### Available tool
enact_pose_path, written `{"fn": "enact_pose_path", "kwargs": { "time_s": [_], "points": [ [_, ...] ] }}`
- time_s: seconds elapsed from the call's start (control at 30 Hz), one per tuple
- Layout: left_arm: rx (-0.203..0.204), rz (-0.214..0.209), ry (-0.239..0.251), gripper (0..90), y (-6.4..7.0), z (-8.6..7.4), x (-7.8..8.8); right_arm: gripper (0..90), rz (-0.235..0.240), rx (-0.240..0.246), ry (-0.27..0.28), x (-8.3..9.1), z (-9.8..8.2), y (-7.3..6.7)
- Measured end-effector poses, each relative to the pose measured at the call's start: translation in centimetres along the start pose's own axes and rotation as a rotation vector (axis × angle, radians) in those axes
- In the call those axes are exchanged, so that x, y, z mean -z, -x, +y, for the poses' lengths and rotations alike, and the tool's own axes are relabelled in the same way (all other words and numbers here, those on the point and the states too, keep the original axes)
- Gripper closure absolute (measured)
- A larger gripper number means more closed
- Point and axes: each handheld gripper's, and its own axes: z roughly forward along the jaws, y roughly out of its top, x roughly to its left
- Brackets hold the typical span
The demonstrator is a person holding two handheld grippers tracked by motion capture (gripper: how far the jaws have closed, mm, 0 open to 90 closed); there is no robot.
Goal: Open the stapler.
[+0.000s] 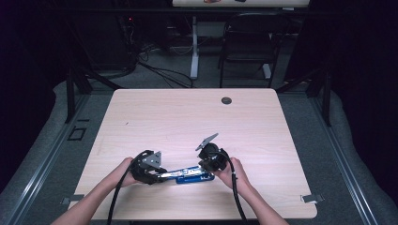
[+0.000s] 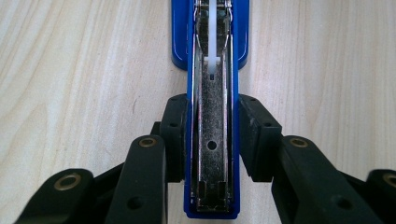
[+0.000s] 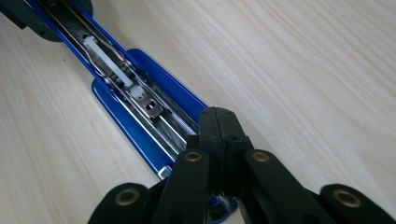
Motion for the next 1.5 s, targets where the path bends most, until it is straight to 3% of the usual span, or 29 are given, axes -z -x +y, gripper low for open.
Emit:
{"fn": "enact_pose_path", "kwargs": {
  "time_s": [0.2, 0.4, 0.43, 0.57, 0.7, 0.77, 0.87, 0.93, 0.97, 1.17, 1.27, 1.37, 1.5],
  "points": [
    [-0.002, -0.005, 0.001, 66.0, -0.2, -0.1, -0.2, 90.0, 0.003, -0.007, -0.005, 0.6, -0.4, 0.6],
    [-0.005, -0.014, 0.005, 65.8, -0.3, 0.0, -0.3, 90.0, -0.002, 0.029, -0.026, 0.7, -0.4, 0.5],
    [-0.006, 0.002, 0.009, 65.8, -0.2, -0.1, -0.4, 90.0, 0.0, 0.028, -0.019, 0.8, -0.4, 0.5],
    [-0.005, -0.026, -0.004, 65.8, -0.5, -0.1, -0.4, 90.0, 0.005, 0.035, -0.014, 1.8, -0.5, 0.5],
    [-0.004, -0.019, 0.006, 65.7, -0.5, 0.0, -0.4, 90.0, 0.015, 0.055, -0.042, 1.8, -1.0, 0.5],
    [-0.008, -0.026, -0.004, 65.7, -0.5, 0.2, -0.3, 90.0, -0.009, 0.071, -0.067, 1.6, -1.3, 0.6],
    [0.002, -0.014, 0.006, 65.6, -0.5, 0.2, -0.4, 90.0, -0.008, 0.069, -0.061, 1.6, -1.3, 0.6],
    [-0.001, -0.028, -0.003, 65.6, -0.5, 0.3, -0.4, 90.0, -0.018, 0.079, -0.085, 1.5, -1.2, 0.5],
    [-0.001, -0.015, -0.001, 65.7, -0.5, 0.3, -0.4, 90.0, -0.023, 0.081, -0.092, 1.5, -1.2, 0.4],
    [-0.018, -0.028, -0.007, 65.0, -0.9, 0.7, -0.7, 90.0, -0.017, 0.071, -0.135, 1.0, -1.4, 0.3],
    [-0.028, -0.059, -0.016, 64.6, -1.4, 0.9, -1.0, 90.0, -0.007, 0.057, -0.13, 1.2, -1.7, 0.3],
    [-0.036, -0.062, -0.017, 64.2, -1.7, 1.1, -1.3, 90.0, 0.015, 0.039, -0.121, 1.4, -2.1, 0.5],
    [-0.04, -0.071, -0.017, 64.4, -1.8, 1.1, -1.3, 90.0, 0.011, 0.034, -0.121, 1.4, -2.1, 0.5]
  ]
}}
